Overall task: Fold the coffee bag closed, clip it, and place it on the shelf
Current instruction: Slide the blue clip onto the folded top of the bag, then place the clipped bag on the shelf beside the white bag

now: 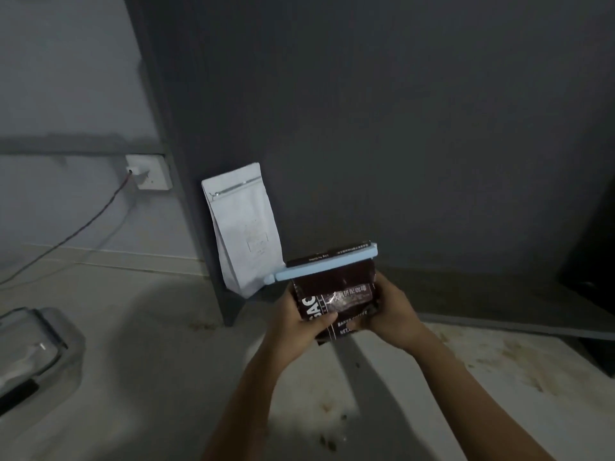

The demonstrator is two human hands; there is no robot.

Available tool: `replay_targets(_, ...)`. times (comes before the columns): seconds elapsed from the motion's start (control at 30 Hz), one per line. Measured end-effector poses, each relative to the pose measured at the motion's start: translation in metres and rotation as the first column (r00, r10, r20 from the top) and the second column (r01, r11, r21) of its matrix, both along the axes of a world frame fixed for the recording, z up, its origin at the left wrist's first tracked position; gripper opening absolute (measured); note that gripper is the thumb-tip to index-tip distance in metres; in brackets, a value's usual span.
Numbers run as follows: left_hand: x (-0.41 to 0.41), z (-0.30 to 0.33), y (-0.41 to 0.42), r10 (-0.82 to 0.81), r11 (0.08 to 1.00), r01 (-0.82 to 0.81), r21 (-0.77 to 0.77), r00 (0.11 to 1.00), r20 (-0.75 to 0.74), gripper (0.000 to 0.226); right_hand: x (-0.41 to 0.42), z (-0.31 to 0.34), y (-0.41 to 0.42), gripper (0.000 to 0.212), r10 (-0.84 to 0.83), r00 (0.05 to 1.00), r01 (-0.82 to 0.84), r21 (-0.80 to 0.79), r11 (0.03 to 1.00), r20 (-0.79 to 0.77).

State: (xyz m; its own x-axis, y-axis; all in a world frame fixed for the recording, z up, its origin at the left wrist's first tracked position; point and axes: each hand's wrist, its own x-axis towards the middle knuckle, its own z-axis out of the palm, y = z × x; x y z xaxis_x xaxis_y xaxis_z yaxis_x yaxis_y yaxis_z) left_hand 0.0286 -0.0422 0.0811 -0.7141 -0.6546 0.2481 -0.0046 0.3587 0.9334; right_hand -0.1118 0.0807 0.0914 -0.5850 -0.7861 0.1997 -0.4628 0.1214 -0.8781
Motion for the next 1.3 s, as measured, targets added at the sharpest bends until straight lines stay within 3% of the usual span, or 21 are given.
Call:
replay_targets(0.17, -0.026, 0.017, -0.024, 0.18, 0.981, -0.182, -0.067, 0.983, -0.042, 0.055, -0.024, 0.022, -0.044, 0.062, -0.001, 0.988, 0.002, 0.011, 1.0, -0.156)
replay_targets(0.33, -0.045, 0.015, -0.041, 0.237, 0.954, -0.238, -0.184, 0.971, -0.027, 0.059, -0.038, 0.001, -0.076, 0.043, -0.099, 0.979, 0.1, -0.003, 0.995, -0.176)
replay_targets(0.47, -0.054, 0.005, -0.048, 0.298, 0.937, -0.301, -0.175, 0.953, -0.044, 0.061, -0.036, -0.017, -0.089, 0.057, -0.163, 0.986, 0.162, -0.047, 0.986, -0.039)
replay_targets(0.57, -0.056, -0.01, -0.054, 0.362, 0.918, -0.371, -0.143, 0.928, -0.085, 0.069, -0.027, -0.026, -0.095, 0.067, -0.232, 0.972, 0.229, -0.064, 0.971, -0.046)
replay_targets(0.7, -0.051, -0.03, -0.069, 0.363, 0.931, -0.364, -0.028, 0.93, -0.056, 0.089, -0.013, -0.037, -0.109, 0.086, -0.106, 0.99, 0.108, 0.013, 0.994, -0.094)
replay_targets(0.8, -0.047, -0.029, -0.074, 0.412, 0.911, -0.411, 0.027, 0.908, -0.07, 0.088, -0.008, -0.036, -0.123, 0.1, -0.021, 0.992, 0.031, 0.075, 0.997, -0.128)
replay_targets(0.9, -0.044, -0.027, -0.082, 0.444, 0.896, -0.441, 0.049, 0.892, -0.085, 0.083, -0.008, -0.037, -0.139, 0.098, 0.029, 0.991, -0.015, 0.104, 0.994, -0.129)
replay_targets(1.13, -0.039, -0.027, -0.09, 0.455, 0.89, -0.456, -0.004, 0.888, 0.067, 0.091, -0.001, -0.035, -0.153, 0.089, 0.114, 0.982, -0.079, 0.225, 0.971, -0.148)
replay_targets(1.3, -0.032, -0.021, -0.095, 0.307, 0.952, -0.299, -0.071, 0.923, 0.231, 0.09, 0.0, -0.015, -0.129, 0.087, 0.249, 0.948, -0.181, 0.309, 0.934, -0.197)
